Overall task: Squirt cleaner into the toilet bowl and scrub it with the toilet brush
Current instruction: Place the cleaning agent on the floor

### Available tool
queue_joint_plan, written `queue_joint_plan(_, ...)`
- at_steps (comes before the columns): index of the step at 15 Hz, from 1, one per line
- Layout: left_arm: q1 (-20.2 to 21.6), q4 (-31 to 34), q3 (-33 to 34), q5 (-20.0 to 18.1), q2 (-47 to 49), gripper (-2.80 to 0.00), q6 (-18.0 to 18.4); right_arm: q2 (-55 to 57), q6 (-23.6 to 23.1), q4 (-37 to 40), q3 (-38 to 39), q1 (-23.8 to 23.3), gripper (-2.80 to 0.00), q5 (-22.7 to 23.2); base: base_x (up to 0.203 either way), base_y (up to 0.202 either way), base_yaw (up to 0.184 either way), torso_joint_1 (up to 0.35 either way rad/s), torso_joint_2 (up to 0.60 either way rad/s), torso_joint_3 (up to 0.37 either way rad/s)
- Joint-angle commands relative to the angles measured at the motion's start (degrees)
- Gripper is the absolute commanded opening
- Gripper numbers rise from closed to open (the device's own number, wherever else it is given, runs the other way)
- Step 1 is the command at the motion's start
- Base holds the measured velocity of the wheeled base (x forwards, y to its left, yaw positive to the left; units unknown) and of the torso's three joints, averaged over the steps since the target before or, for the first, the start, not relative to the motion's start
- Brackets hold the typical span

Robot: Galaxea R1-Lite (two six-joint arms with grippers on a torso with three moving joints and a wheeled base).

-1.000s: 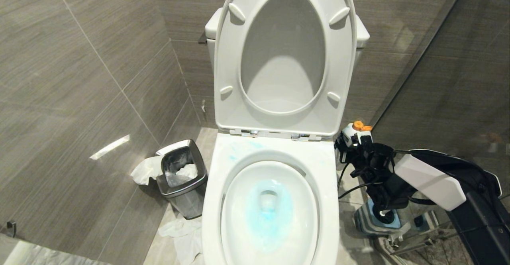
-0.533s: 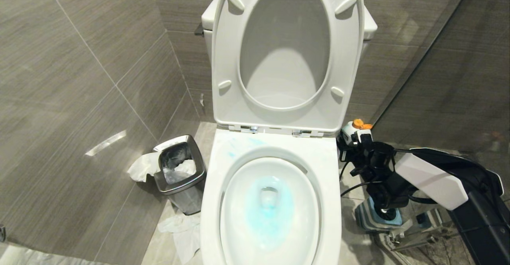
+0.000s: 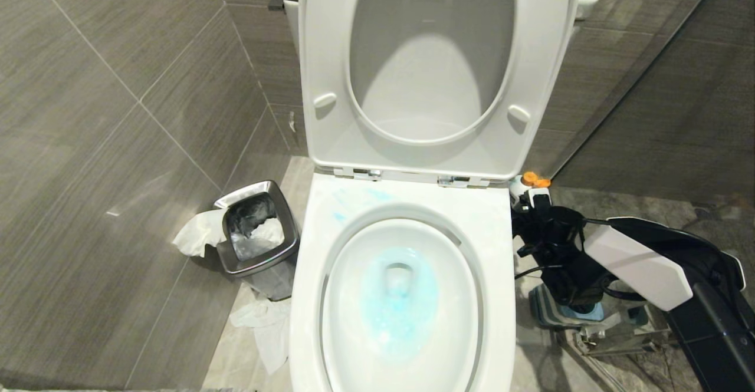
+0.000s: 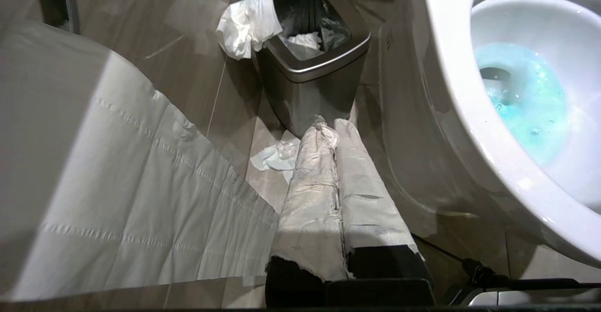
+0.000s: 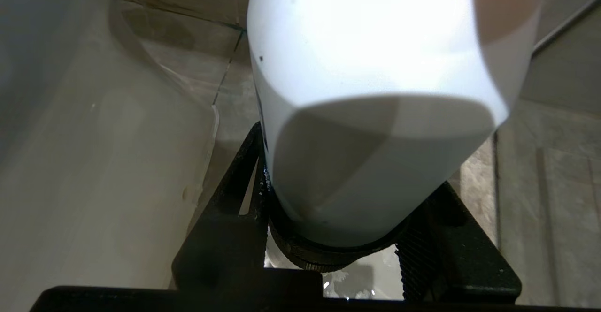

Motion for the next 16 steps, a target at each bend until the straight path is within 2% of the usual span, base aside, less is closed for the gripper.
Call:
queue_joint_plan(1, 0.01, 0.02, 0.18, 0.00, 0.09, -2.80, -0.13, -0.05, -0.49, -0.29, -2.38, 0.05, -2.80, -0.12, 0.000, 0.000, 0.000, 0.002, 0.00, -0.198)
queue_joint_plan(3, 0.01, 0.02, 0.18, 0.00, 0.09, -2.80, -0.13, 0.63, -1.64, -0.26, -4.81, 0.05, -2.80, -0.16, 0.000, 0.000, 0.000, 0.002, 0.00, -0.202)
queue_joint_plan(16, -0.06, 0.02, 0.12, 0.00, 0.09, -2.80, 0.17, 1.83, -1.71, 0.56, -10.79, 0.05, -2.80, -0.15, 0.000, 0.000, 0.000, 0.003, 0.00, -0.198)
